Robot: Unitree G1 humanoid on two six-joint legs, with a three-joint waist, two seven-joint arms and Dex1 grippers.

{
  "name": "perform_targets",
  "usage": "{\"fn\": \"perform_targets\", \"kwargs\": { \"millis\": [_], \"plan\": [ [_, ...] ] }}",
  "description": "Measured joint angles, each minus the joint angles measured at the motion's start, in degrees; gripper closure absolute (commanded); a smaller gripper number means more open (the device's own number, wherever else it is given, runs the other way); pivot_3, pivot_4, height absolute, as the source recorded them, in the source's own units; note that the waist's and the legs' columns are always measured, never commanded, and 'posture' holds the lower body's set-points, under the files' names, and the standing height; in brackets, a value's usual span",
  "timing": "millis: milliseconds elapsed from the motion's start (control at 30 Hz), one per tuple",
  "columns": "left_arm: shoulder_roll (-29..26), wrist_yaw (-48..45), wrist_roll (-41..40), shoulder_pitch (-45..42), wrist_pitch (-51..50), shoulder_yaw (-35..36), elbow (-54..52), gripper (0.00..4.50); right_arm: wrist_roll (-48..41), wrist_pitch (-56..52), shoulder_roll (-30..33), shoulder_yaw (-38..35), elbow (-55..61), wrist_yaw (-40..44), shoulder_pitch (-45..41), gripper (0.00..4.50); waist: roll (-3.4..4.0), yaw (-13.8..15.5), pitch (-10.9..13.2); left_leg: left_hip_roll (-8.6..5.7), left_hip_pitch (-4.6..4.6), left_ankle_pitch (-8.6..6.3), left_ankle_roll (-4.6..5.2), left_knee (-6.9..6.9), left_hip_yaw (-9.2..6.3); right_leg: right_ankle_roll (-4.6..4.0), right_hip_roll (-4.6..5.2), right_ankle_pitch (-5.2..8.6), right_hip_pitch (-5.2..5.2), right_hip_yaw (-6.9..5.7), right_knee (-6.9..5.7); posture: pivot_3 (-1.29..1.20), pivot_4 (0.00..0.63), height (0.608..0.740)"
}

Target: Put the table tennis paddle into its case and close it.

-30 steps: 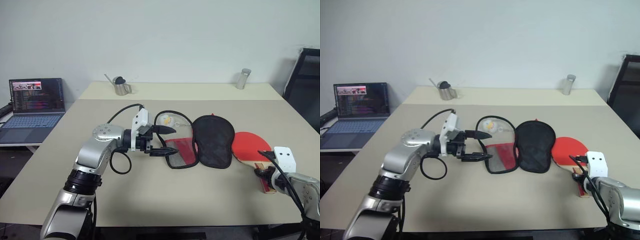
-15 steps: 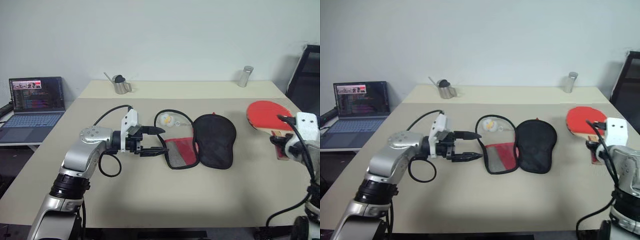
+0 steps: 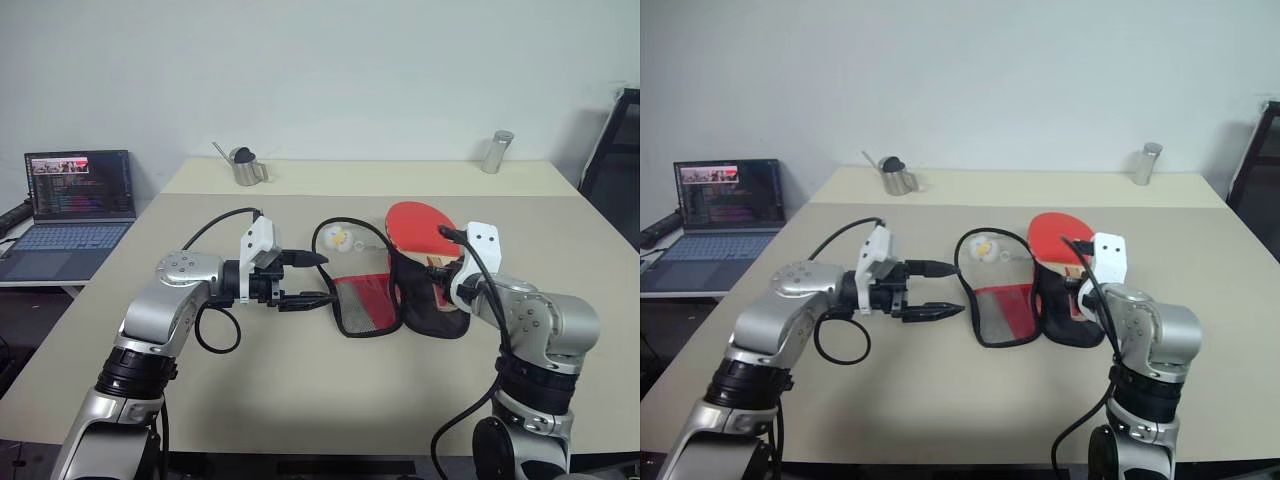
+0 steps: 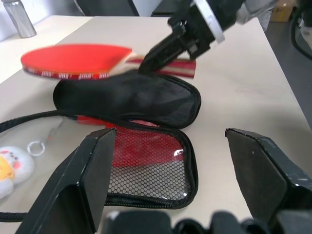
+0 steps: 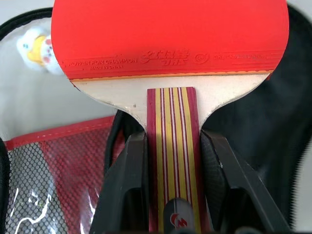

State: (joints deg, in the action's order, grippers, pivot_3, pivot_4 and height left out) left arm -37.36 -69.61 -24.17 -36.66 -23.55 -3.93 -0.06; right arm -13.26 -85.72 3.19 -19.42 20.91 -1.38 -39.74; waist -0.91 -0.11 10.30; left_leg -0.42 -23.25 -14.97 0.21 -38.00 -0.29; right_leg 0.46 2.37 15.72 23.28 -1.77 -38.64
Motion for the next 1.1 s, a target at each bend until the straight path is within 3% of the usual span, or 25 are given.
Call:
{"fn": "perform_targets", "kwargs": {
  "millis": [367,833,900,967,1100],
  "plan": [
    [0.0,0.3,0.0,0.0,0.1,0.0,-0.1,0.59,3.4,12.8,-0.3,4.8,-10.0,-1.3,5.4,3.42,-0.01,-1.1,0.0,0.08,0.30,-0.01,0.01,0.06,0.45,-0.02,-0.10,0.02,0.05,0.51,-0.27,0.00,0.150,0.740],
    [-0.7,0.3,0.0,0.3,0.1,0.0,-0.1,0.59,3.7,15.8,-0.6,6.1,-13.3,-1.6,5.5,3.42,-0.01,-1.6,0.0,0.10,0.32,-0.01,0.01,0.06,0.49,-0.02,-0.10,0.02,0.06,0.57,-0.29,0.00,0.150,0.740],
    [-0.7,0.4,0.0,0.4,0.1,0.0,-0.2,0.59,3.7,16.2,-1.5,5.8,-13.4,-2.1,5.5,2.70,-0.01,-1.6,0.0,0.11,0.33,-0.01,0.01,0.06,0.49,-0.02,-0.11,0.02,0.06,0.58,-0.30,0.00,0.150,0.740],
    [-0.7,0.4,0.0,0.6,0.1,0.0,-0.5,0.59,3.6,16.5,-2.3,5.5,-13.4,-2.5,5.5,2.27,-0.01,-1.6,0.0,0.11,0.34,-0.01,0.01,0.06,0.49,-0.02,-0.11,0.02,0.06,0.59,-0.30,0.00,0.150,0.740],
    [-0.8,1.2,0.0,1.6,0.1,0.0,-0.6,0.59,3.4,16.6,-2.4,5.4,-13.2,-2.5,5.4,0.82,-0.01,-1.6,0.0,0.11,0.33,-0.01,0.01,0.05,0.51,-0.02,-0.10,0.02,0.06,0.60,-0.30,0.00,0.150,0.740]
  ]
}}
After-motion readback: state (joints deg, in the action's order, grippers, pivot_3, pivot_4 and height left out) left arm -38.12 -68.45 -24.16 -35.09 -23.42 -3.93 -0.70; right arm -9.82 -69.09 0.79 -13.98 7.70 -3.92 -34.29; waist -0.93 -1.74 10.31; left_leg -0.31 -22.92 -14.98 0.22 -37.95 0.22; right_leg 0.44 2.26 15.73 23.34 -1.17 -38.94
